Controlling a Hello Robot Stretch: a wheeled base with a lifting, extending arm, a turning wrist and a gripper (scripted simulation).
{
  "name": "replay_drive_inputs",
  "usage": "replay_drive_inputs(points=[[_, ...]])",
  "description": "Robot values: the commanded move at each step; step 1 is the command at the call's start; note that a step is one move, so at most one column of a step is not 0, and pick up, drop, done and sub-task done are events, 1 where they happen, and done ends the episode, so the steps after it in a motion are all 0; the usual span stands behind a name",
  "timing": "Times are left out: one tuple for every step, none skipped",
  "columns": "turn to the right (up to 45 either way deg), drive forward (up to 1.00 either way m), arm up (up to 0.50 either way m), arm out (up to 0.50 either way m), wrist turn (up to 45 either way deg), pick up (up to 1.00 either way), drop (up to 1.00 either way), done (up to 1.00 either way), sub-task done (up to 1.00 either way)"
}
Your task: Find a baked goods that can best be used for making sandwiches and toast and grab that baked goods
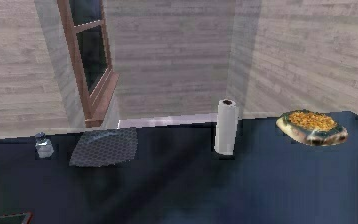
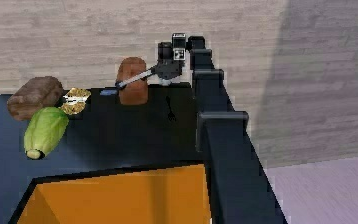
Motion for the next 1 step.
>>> replay_drive_inputs(points=[[0.0,0.0,0.0,0.0,0.0,0.0,0.0,1.0,0.0]])
